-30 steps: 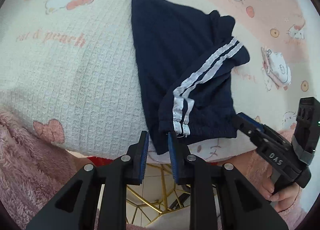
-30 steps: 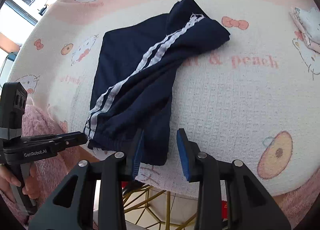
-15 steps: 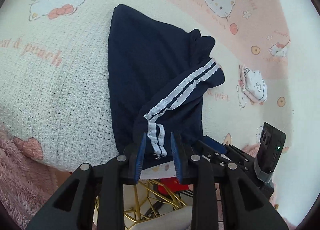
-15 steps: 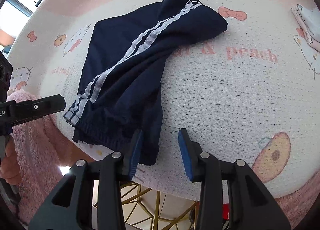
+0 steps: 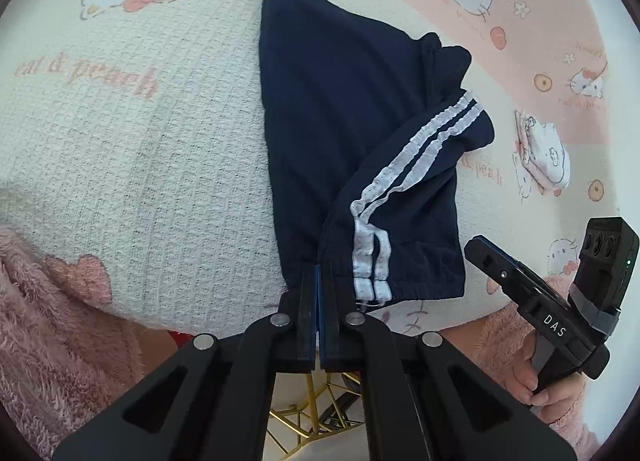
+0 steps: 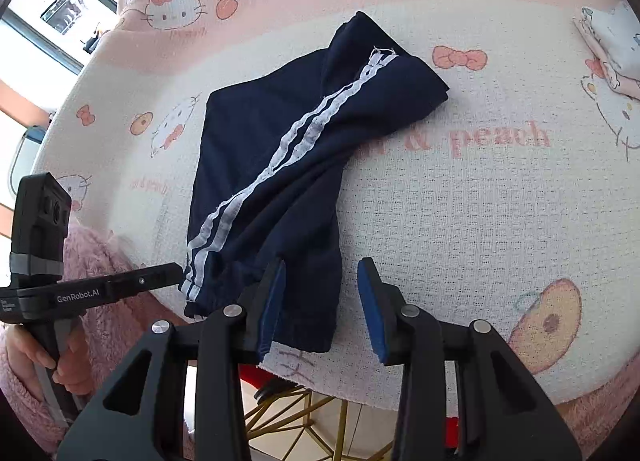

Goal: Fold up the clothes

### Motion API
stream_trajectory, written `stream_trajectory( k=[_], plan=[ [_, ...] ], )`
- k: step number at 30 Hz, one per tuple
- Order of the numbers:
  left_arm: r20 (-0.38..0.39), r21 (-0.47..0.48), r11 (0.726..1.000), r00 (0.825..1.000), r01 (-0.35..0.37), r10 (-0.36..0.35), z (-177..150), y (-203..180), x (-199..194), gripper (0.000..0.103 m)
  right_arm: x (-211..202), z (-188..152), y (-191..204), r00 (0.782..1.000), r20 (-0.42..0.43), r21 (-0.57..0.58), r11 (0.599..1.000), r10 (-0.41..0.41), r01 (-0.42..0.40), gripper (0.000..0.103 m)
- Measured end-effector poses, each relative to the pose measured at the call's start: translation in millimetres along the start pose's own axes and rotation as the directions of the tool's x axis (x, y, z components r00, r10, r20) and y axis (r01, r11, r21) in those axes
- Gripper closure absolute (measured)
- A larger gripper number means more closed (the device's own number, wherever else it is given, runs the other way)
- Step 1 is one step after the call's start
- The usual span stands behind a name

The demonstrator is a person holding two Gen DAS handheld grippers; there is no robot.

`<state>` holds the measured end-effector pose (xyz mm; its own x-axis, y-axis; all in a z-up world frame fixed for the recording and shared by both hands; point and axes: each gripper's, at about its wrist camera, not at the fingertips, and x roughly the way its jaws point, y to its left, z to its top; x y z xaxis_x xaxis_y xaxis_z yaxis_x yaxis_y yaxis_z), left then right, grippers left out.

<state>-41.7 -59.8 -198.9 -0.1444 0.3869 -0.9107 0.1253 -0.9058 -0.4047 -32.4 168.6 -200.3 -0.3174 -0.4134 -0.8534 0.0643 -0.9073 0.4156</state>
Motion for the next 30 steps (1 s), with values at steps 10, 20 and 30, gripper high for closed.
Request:
stream_trajectory(
  k=[10, 20, 30],
  plan=[
    [0.027, -0.094, 0.976, 0.980, 0.198, -0.196, 11, 6, 0, 0.060, 7, -4, -6, 0.998, -0.058, 0.004, 1.000, -0.016, 0.016, 0.065],
    [0.002, 0.002, 0.996, 0.996, 0.091, -0.091, 2, -10, 6, 0.094, 7, -3, -6, 0.999, -0.040, 0.009, 1.000, -0.010, 0.011, 0.065],
    [-0.003, -0.021, 1.000, 1.000, 0.016, -0.016, 3, -5, 4, 0.085, 21, -4, 4, 0.992, -0.091, -0.070, 0.995, -0.083, 0.077, 0.064]
  ],
)
